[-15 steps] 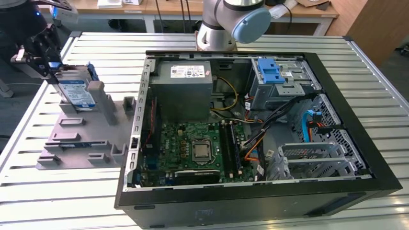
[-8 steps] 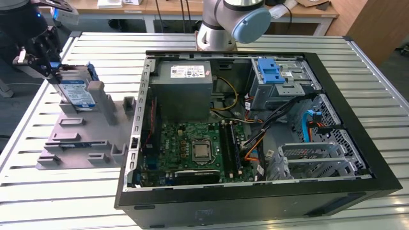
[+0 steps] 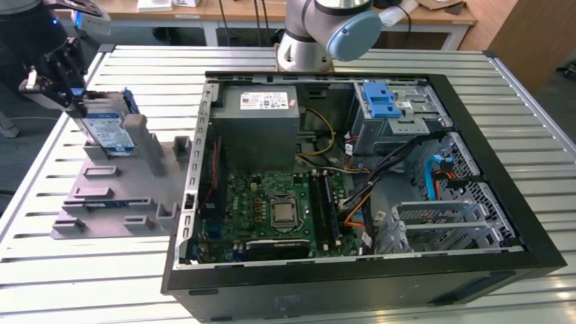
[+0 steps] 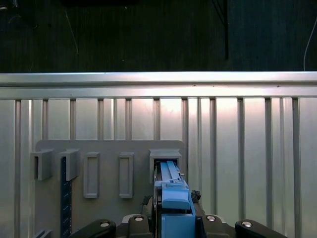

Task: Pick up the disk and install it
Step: 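Pick up the disk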

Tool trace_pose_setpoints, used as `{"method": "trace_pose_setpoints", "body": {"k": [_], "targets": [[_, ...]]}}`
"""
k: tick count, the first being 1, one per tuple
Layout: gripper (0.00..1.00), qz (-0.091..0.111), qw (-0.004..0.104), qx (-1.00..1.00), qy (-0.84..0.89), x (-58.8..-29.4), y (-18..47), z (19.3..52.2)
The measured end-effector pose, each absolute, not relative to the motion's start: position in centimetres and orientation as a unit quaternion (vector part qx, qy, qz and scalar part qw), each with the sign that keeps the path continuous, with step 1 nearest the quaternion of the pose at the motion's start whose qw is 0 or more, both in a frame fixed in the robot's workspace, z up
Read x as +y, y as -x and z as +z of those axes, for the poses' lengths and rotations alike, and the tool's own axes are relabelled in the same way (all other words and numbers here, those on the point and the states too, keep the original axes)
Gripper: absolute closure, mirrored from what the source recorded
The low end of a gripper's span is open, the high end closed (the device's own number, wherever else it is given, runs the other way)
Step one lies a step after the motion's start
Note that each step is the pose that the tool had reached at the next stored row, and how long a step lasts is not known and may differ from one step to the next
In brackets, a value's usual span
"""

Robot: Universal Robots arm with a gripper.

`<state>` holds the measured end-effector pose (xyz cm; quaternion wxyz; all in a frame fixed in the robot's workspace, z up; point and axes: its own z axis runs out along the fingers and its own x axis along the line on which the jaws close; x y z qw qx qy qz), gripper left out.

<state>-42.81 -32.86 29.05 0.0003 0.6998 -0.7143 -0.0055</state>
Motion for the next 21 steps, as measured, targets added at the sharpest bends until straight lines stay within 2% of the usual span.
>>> {"method": "trace_pose_setpoints", "body": {"k": [1, 2, 21], "targets": [[0.56, -0.005, 0.0, -0.714, -0.7, -32.86, 42.82, 29.05], [0.63, -0.005, 0.0, -0.714, -0.7, -32.86, 42.82, 29.05], [0.63, -0.005, 0.0, -0.714, -0.7, -32.86, 42.82, 29.38]]}}
